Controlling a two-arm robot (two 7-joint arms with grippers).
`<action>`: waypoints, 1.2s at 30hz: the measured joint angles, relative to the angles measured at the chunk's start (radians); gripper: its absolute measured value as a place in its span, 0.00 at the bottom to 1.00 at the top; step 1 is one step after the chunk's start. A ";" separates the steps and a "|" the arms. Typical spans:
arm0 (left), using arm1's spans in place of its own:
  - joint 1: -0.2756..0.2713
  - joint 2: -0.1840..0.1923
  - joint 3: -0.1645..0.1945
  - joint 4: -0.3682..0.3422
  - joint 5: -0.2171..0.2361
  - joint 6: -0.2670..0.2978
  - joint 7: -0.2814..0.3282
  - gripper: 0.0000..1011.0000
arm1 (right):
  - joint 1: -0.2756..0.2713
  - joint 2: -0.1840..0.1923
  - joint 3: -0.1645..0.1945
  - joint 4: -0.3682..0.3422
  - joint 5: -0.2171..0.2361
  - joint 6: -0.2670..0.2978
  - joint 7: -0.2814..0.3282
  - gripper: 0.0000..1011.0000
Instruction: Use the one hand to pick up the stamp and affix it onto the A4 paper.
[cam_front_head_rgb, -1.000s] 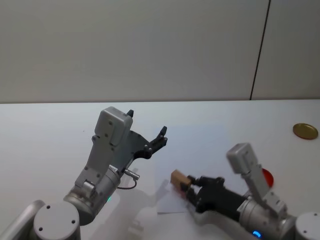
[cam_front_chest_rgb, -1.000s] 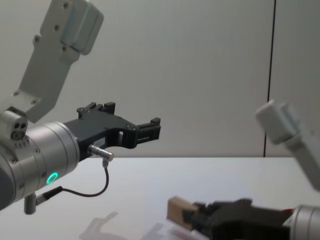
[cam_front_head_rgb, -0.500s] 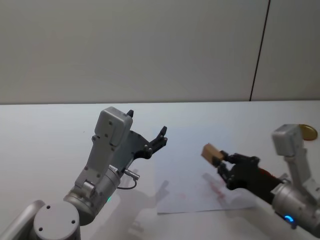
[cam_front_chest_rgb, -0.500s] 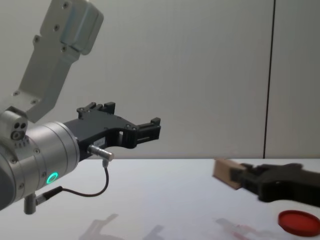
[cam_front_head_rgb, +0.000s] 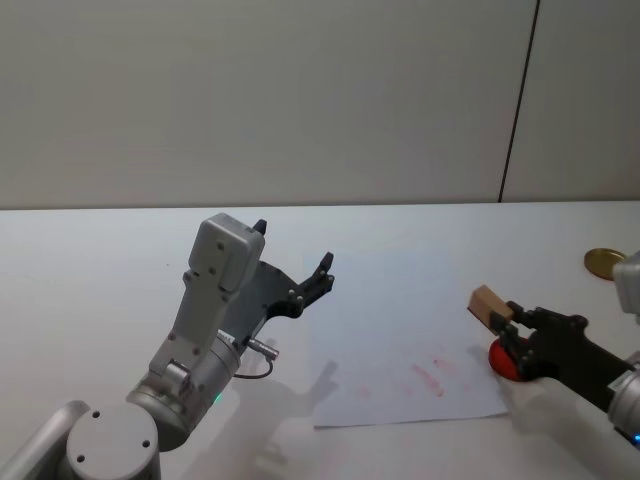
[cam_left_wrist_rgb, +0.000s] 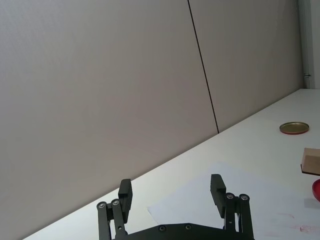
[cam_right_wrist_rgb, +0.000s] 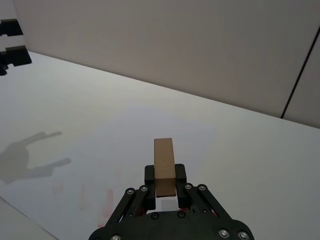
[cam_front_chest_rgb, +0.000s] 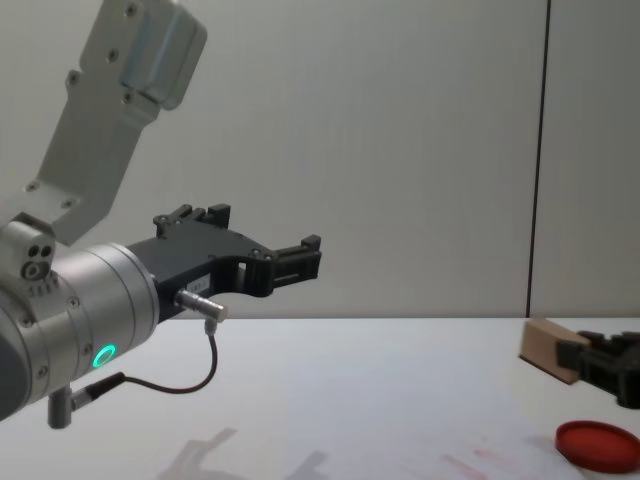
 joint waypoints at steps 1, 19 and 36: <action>0.000 0.000 0.000 0.000 0.000 0.000 0.000 0.98 | -0.003 0.005 0.003 0.000 0.000 0.002 -0.003 0.21; 0.000 0.000 0.000 0.000 0.000 0.000 0.000 0.98 | -0.012 0.038 0.022 0.014 -0.021 0.029 -0.011 0.21; 0.000 0.000 0.000 0.000 0.000 0.000 0.000 0.98 | -0.020 0.056 0.029 0.012 -0.029 0.057 -0.005 0.21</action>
